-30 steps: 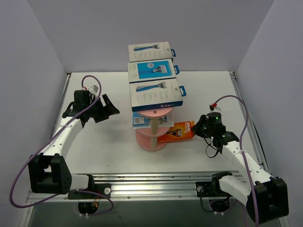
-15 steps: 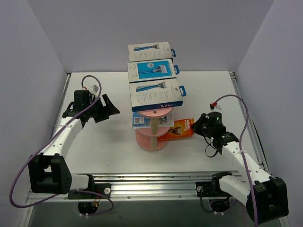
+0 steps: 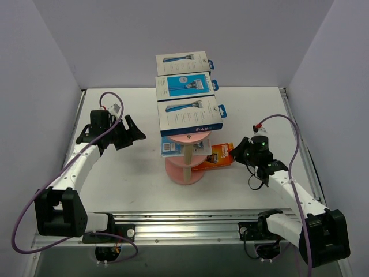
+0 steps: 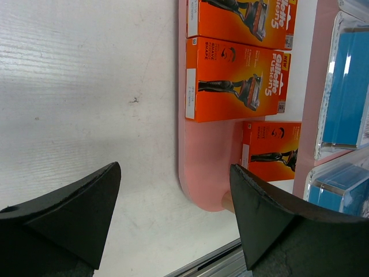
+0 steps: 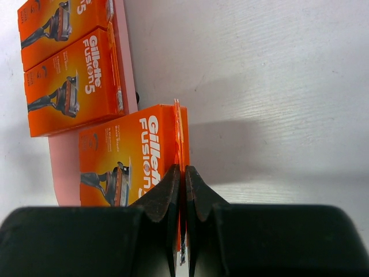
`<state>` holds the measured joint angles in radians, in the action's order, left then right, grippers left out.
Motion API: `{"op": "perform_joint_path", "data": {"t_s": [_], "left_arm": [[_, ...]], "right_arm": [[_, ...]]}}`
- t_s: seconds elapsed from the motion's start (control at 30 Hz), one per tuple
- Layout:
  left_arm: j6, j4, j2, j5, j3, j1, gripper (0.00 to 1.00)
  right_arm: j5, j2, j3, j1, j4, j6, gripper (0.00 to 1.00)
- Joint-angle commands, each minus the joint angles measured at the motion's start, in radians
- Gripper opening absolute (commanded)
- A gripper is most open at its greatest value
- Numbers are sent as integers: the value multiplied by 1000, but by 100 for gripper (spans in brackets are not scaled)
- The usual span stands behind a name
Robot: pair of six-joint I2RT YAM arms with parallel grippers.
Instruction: Place and organize the shaving razors onto the shelf
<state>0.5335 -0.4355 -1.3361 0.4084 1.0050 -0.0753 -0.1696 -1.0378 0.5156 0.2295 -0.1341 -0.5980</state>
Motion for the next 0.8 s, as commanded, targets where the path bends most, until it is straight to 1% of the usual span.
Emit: {"op": "perform_joint_path", "data": {"t_s": [0.0, 0.33, 0.77], "left_arm": [[-18, 52, 5, 18, -3, 8, 85], [-18, 53, 5, 18, -3, 8, 85], [-18, 53, 6, 21, -3, 8, 85]], "right_arm": [[-31, -16, -3, -5, -61, 3, 0], [-65, -36, -22, -2, -102, -11, 0], [-71, -62, -32, 34, -147, -34, 0]]}}
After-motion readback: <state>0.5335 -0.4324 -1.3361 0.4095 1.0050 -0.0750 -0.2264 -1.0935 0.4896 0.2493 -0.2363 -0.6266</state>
